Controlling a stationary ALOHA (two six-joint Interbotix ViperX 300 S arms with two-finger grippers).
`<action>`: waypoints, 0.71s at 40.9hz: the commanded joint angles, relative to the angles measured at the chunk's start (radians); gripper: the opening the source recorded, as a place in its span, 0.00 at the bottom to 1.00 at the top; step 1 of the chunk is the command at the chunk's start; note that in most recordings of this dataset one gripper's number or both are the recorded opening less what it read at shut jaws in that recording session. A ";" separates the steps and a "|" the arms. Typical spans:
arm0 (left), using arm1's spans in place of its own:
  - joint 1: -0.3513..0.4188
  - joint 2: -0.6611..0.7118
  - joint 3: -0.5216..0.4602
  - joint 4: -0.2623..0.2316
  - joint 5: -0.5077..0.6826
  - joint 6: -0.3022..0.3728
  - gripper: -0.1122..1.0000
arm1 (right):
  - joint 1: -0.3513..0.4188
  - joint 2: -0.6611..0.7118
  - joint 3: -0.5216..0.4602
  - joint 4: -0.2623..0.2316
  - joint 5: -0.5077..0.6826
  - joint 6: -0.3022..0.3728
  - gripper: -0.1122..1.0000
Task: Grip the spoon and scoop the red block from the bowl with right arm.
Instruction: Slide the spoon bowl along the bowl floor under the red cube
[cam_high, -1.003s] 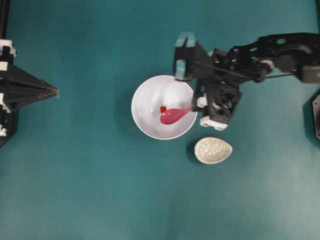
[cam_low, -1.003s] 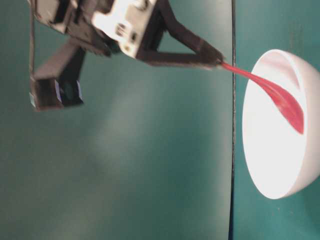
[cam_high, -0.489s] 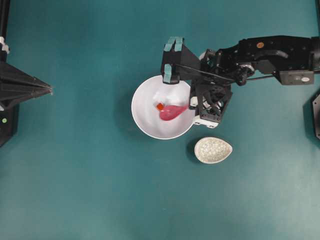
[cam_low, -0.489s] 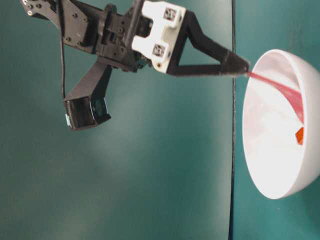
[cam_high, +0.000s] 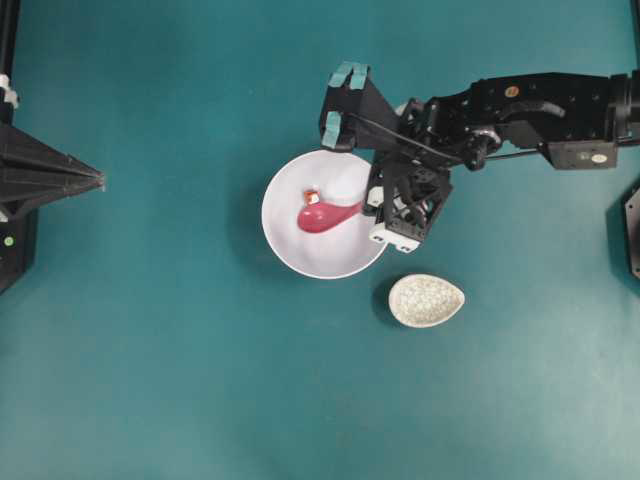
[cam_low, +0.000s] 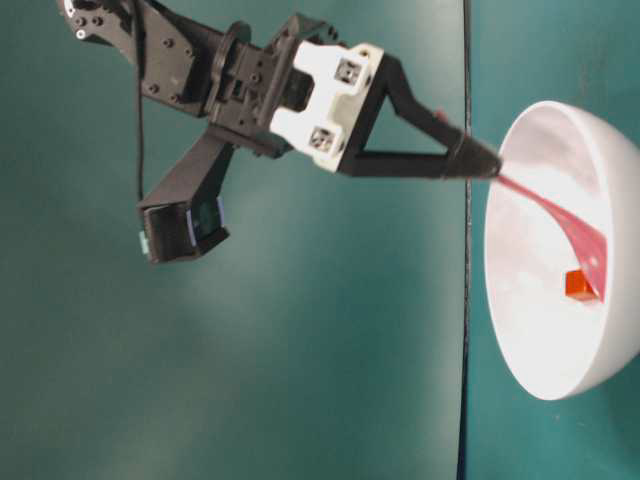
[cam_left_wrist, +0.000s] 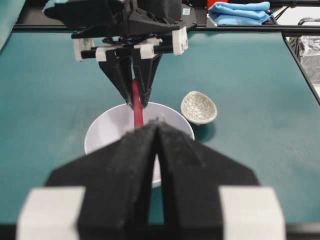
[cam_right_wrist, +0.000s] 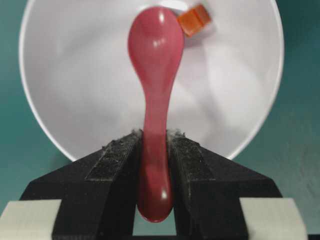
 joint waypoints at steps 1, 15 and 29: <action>-0.002 0.006 -0.032 0.003 -0.005 0.000 0.10 | -0.006 -0.046 0.002 0.000 0.011 0.008 0.31; -0.002 0.009 -0.031 0.003 -0.003 0.002 0.10 | -0.011 -0.074 0.021 -0.002 0.040 0.011 0.31; -0.002 0.009 -0.031 0.003 -0.003 0.002 0.10 | -0.012 -0.051 0.015 -0.008 -0.046 0.011 0.31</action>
